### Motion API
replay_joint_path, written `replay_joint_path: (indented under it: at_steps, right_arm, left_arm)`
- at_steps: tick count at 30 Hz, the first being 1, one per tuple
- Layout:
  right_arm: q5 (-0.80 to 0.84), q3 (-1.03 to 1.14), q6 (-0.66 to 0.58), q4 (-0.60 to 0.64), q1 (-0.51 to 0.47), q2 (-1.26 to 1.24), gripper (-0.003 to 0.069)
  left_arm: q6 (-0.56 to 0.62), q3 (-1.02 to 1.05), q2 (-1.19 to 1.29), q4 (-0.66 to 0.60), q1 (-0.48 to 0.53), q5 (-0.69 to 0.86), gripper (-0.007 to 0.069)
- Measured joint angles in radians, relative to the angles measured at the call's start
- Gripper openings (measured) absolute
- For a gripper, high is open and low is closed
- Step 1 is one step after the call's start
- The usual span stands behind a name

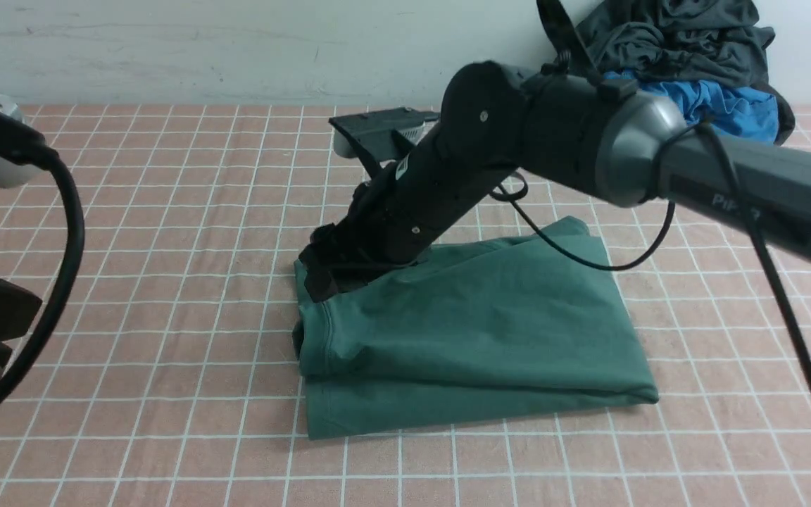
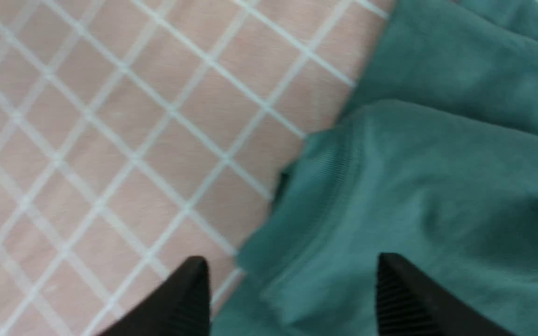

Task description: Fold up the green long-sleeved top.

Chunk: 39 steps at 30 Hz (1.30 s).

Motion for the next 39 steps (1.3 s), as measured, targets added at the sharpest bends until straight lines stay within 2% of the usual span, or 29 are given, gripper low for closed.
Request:
replay_joint_path:
  at_steps: [3,7,12,18,21,26,32,39]
  right_arm:
    - [0.088,-0.052,-0.002,-0.056,0.0,-0.045,0.0533]
    - [0.211,-0.075,0.027,-0.225,0.0,-0.099,0.0513]
    - [0.236,-0.023,0.046,-0.356,0.0,-0.181,0.0424]
    - [0.237,0.247,0.086,-0.429,0.0,-0.508,0.0213]
    - [0.172,0.387,0.1,-0.429,0.0,-0.684,0.0137]
    - [-0.061,0.668,0.119,-0.454,0.0,-1.034,0.0019]
    - [-0.283,0.915,0.134,-0.46,0.0,-1.414,-0.0011]
    - [-0.322,1.082,0.216,-0.476,0.0,-1.691,-0.0013]
  left_arm:
    - [0.0,0.003,-0.018,0.0,0.0,0.0,-0.0003]
    - [0.0,0.008,-0.077,-0.001,0.0,0.0,-0.0003]
    - [0.0,0.081,-0.212,-0.003,0.0,-0.039,-0.0003]
    - [-0.043,0.374,-0.529,0.036,0.0,-0.181,-0.0003]
    - [-0.093,0.481,-0.667,0.04,0.0,-0.223,-0.0003]
    - [-0.124,0.616,-0.882,0.041,0.0,-0.298,-0.0003]
    - [-0.124,0.647,-0.911,0.04,-0.003,-0.343,-0.0003]
    - [-0.126,0.649,-0.911,0.04,-0.003,-0.345,-0.0003]
